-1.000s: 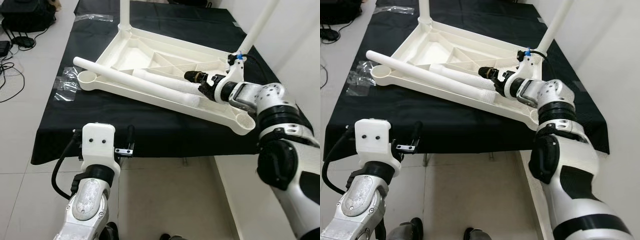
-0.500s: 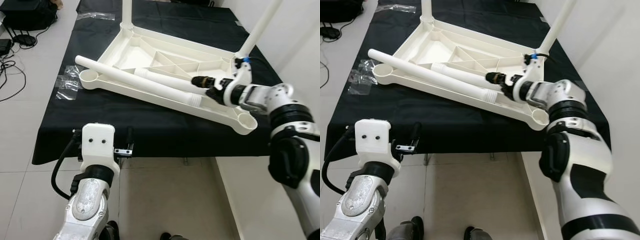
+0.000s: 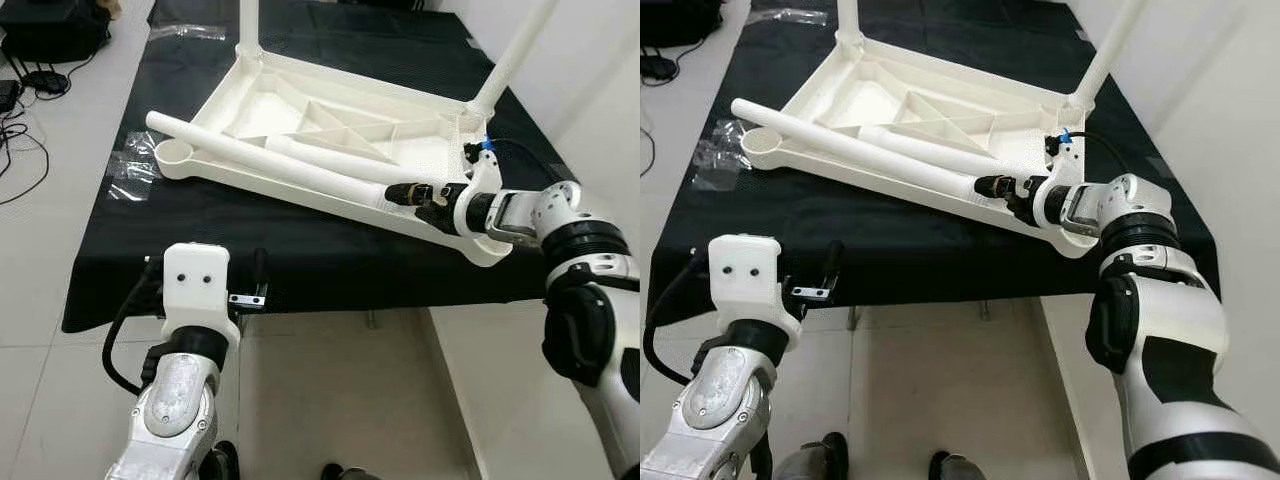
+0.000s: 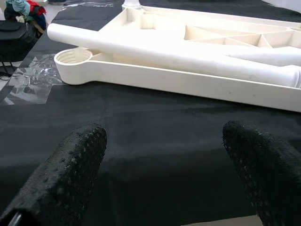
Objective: Building children table
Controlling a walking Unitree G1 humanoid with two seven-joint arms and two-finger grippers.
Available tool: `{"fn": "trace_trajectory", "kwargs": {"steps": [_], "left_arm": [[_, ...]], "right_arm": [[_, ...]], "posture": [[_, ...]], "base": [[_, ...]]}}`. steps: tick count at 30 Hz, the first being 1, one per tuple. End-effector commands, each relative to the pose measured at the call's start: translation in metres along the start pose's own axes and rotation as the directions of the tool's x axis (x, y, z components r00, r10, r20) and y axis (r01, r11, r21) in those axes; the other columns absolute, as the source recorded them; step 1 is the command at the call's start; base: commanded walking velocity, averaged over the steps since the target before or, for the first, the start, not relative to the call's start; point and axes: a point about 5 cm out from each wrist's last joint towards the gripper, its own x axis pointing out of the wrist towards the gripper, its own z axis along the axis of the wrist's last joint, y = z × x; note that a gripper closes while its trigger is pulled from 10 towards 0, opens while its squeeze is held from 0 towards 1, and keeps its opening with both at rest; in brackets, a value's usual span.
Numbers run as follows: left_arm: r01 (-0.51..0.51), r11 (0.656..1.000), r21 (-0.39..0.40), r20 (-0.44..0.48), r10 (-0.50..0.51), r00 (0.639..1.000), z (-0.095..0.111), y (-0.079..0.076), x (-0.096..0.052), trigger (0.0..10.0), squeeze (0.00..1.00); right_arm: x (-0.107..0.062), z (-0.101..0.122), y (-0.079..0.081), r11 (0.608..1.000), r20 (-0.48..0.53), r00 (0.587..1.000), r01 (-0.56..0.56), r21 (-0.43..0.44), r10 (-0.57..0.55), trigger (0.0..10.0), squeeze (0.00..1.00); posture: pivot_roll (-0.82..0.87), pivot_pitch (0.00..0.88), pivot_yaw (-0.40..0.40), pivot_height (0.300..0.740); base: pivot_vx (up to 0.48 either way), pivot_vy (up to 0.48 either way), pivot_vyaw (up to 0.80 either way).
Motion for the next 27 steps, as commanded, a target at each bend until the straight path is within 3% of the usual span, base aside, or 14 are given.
{"fn": "trace_trajectory", "kwargs": {"steps": [1,21,27], "left_arm": [[0.016,1.0,-0.023,-0.014,-0.017,1.0,-0.002,-0.006,-0.001,10.0,0.0],[0.008,0.999,-0.031,0.002,-0.008,1.0,0.003,-0.005,-0.002,10.0,0.0],[0.0,0.999,-0.038,0.016,0.0,1.0,0.006,-0.002,-0.002,10.0,0.0]], "right_arm": [[0.005,-0.012,-0.005,0.999,-0.039,0.999,0.01,0.033,-0.008,10.0,0.0],[0.016,-0.009,0.015,0.994,0.015,0.996,-0.093,0.064,0.092,10.0,0.0],[0.026,-0.019,0.022,0.98,0.032,0.988,-0.156,0.128,0.153,10.0,0.0]], "posture": [[0.03,0.28,-0.161,0.74],[0.03,0.296,-0.175,0.74],[0.03,0.3,-0.175,0.74]], "base": [[0.0,0.0,0.0],[0.0,0.0,0.0],[0.0,0.0,0.0]]}}
